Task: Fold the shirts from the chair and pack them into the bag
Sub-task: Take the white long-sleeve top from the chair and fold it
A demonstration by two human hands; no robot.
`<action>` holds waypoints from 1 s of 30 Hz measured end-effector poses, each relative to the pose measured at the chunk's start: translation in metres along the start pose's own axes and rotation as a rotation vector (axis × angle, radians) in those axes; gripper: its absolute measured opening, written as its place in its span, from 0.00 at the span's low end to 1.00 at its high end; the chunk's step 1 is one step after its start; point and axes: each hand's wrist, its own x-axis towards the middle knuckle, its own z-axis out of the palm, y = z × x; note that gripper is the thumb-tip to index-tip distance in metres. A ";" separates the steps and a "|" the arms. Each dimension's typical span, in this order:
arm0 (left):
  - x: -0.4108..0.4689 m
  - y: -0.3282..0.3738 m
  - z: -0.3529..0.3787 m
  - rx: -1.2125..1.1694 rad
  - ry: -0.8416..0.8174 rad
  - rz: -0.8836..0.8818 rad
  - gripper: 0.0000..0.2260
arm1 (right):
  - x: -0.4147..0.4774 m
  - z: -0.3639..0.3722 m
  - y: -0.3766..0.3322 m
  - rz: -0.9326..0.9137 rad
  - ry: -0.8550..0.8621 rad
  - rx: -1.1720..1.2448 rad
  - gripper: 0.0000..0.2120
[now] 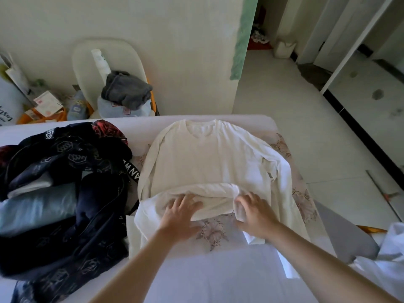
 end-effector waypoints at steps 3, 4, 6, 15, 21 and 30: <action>0.005 -0.003 0.010 0.085 0.026 -0.066 0.36 | -0.005 0.018 0.010 0.082 0.040 -0.064 0.40; 0.008 -0.005 0.010 0.064 0.073 -0.068 0.33 | -0.002 0.020 0.012 0.127 0.061 -0.090 0.41; 0.013 -0.014 0.010 0.010 0.131 -0.038 0.22 | 0.008 0.013 0.014 0.235 0.022 -0.135 0.32; 0.056 -0.025 -0.083 0.050 0.252 -0.083 0.10 | 0.073 -0.098 0.019 0.475 -0.003 0.368 0.14; 0.140 -0.061 -0.180 -0.124 0.476 -0.424 0.14 | 0.155 -0.151 0.030 0.586 0.381 0.585 0.14; 0.111 -0.037 -0.080 -0.147 0.239 -0.043 0.16 | 0.124 -0.049 0.000 -0.013 0.130 0.134 0.24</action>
